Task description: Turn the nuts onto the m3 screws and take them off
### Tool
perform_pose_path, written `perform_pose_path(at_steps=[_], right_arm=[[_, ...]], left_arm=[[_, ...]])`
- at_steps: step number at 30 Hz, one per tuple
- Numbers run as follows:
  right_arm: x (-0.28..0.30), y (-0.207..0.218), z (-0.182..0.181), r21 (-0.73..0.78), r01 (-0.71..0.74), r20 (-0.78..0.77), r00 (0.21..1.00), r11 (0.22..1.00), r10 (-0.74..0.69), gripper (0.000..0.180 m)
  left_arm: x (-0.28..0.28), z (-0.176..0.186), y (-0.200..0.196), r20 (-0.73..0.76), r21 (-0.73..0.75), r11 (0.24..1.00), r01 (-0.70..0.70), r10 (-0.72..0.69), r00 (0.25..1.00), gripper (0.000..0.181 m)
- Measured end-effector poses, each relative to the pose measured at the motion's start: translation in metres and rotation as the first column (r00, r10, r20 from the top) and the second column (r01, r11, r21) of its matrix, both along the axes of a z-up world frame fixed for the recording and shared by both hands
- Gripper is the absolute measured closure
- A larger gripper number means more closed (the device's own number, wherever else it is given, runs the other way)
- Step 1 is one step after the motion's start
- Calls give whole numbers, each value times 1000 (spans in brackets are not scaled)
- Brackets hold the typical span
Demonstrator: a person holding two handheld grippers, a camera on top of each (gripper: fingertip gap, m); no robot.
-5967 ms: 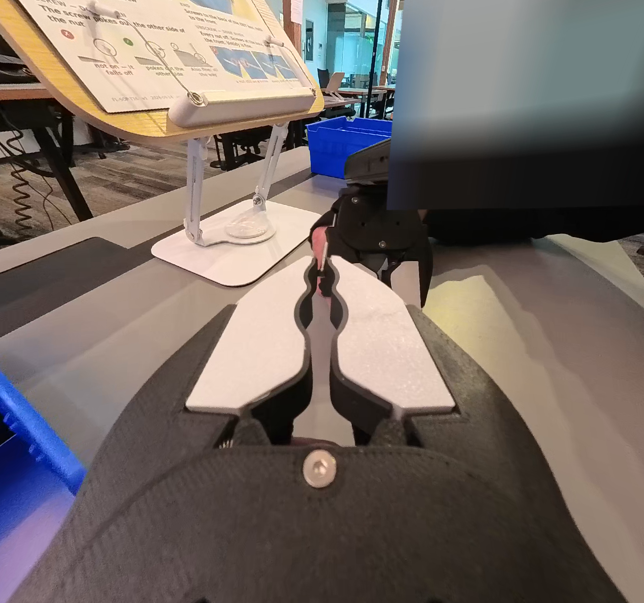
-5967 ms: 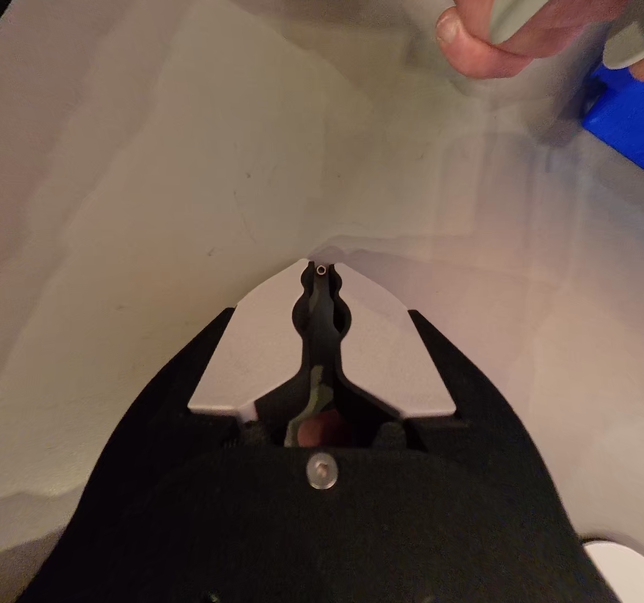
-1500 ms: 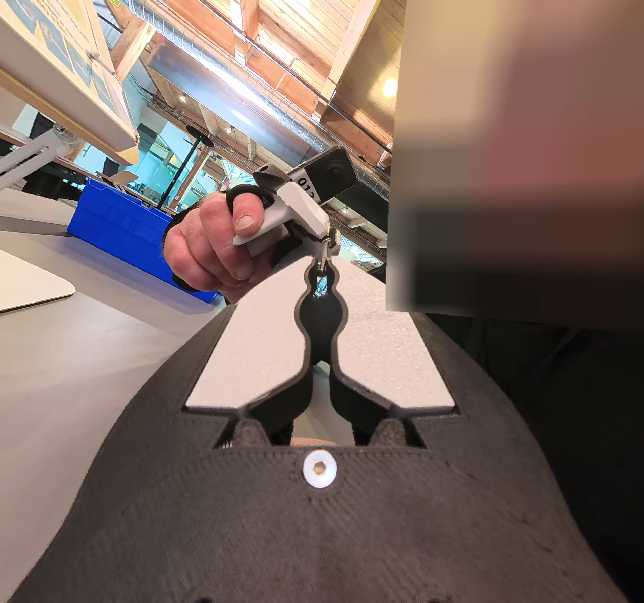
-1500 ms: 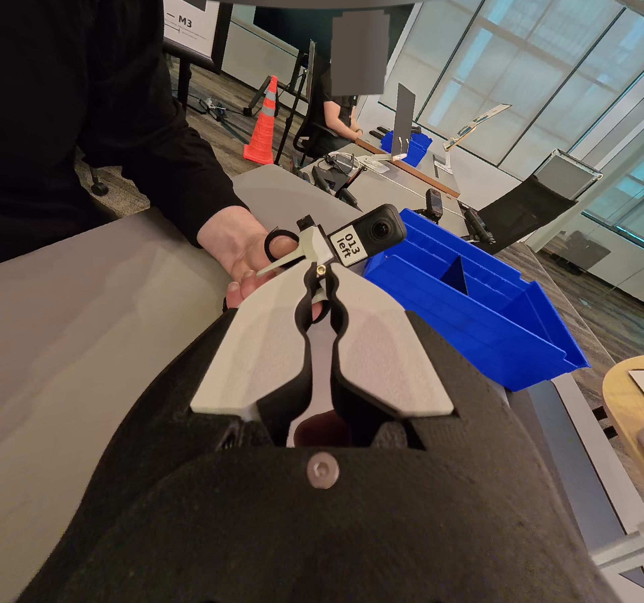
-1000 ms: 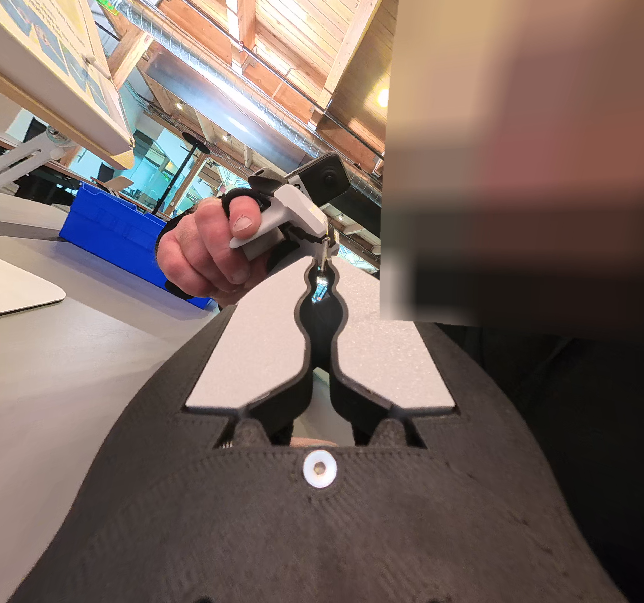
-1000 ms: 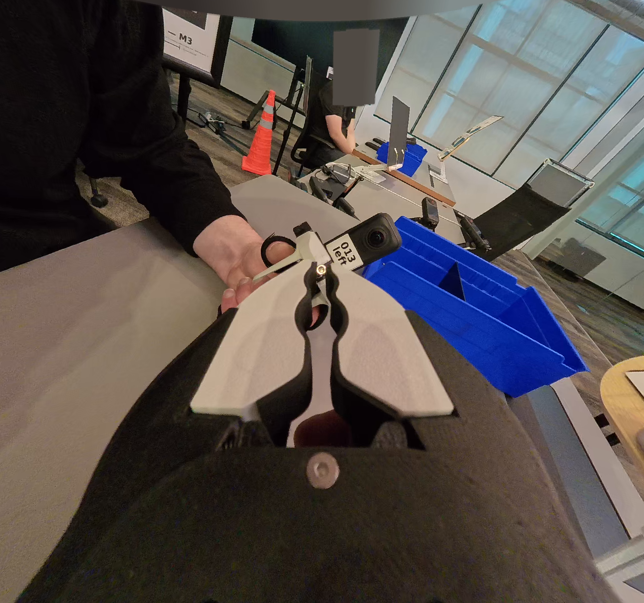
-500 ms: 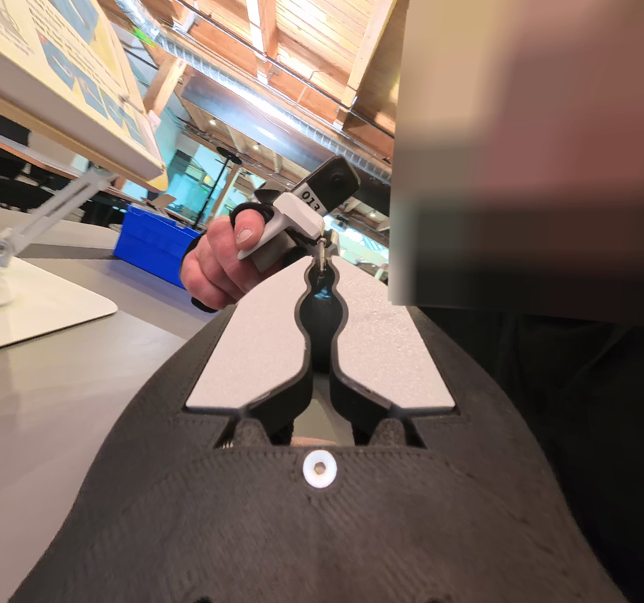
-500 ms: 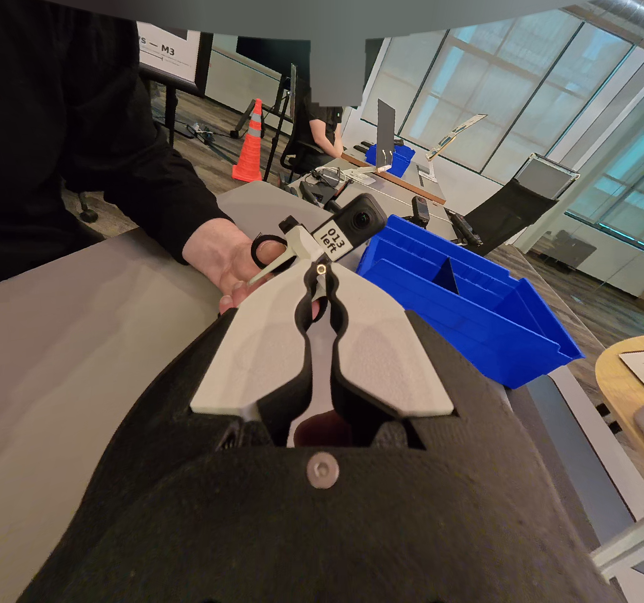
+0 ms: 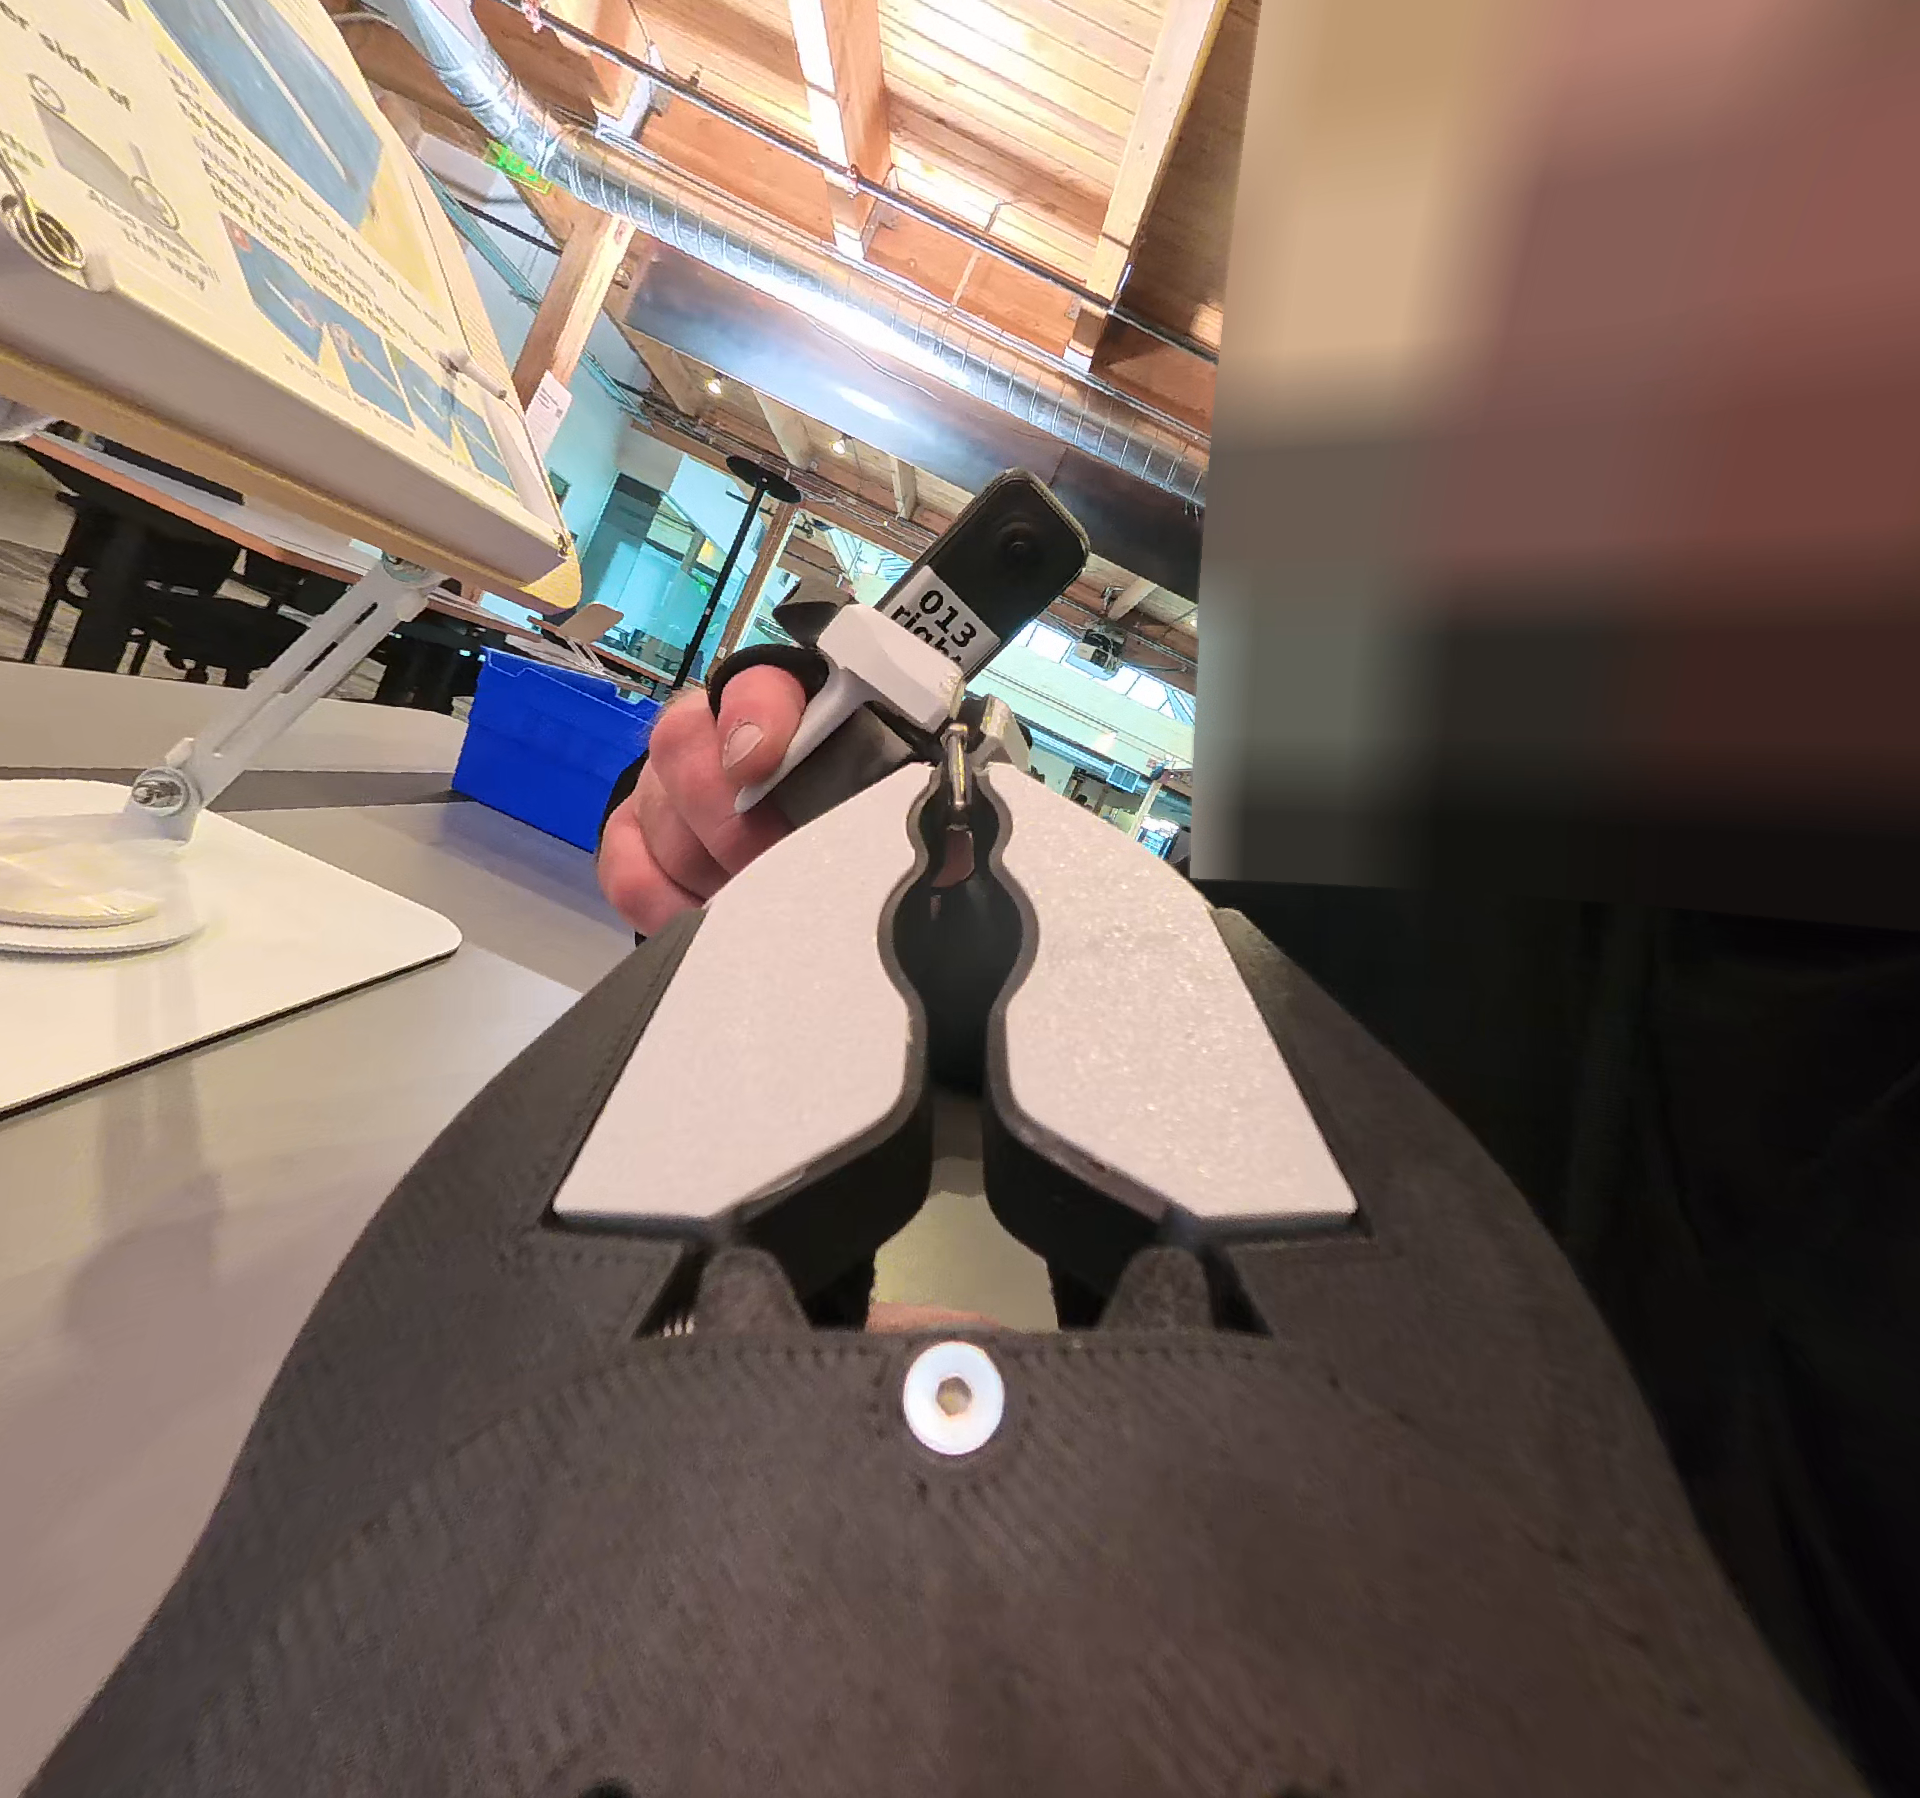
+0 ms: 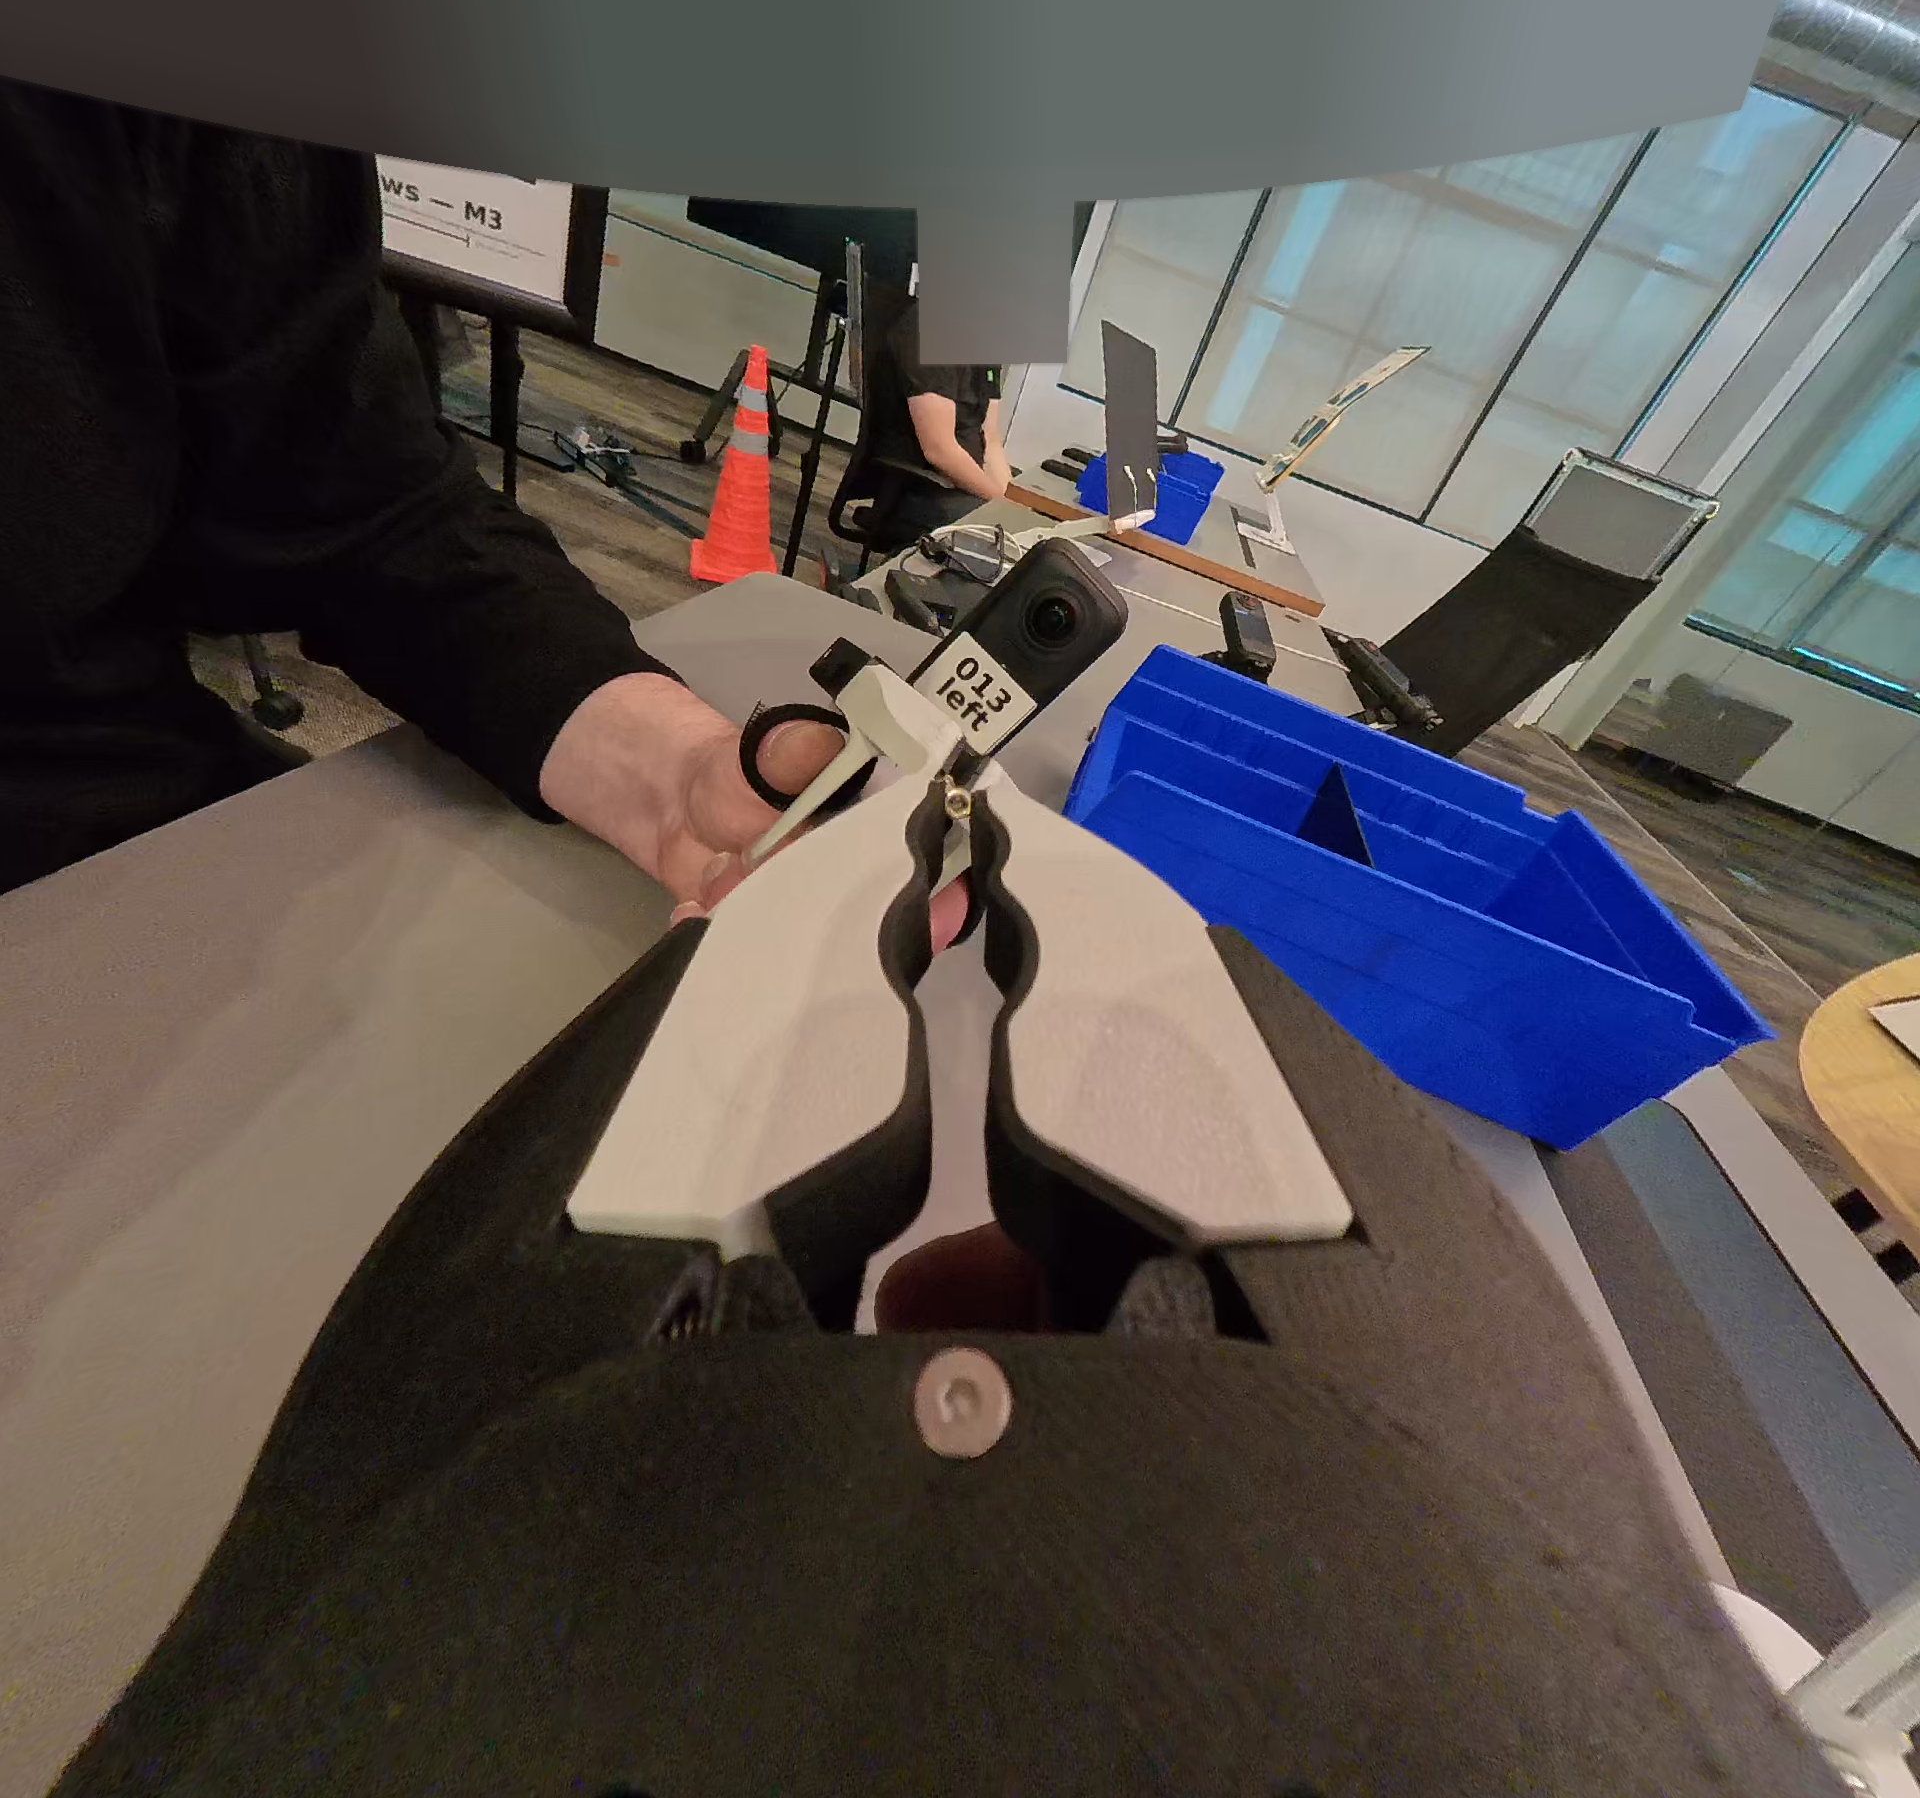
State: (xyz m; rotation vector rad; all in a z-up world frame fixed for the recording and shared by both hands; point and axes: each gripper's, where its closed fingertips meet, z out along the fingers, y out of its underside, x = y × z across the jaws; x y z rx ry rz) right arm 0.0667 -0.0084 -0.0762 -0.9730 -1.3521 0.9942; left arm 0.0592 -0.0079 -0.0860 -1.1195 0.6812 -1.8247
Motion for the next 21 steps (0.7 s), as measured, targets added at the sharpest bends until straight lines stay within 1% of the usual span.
perform_pose_path(at_steps=[7, 21], right_arm=[[0, 3, 0, -14, 11, -12, 1000, 1000, -11, 175], [1, 10, -3, -78, 13, -29, 999, 997, -15, 175]], left_arm=[[0, -1, 2, -15, 17, 999, -28, 28, 999, 177], [4, -2, 10, -92, 134, 979, -156, 169, 981, 177]])
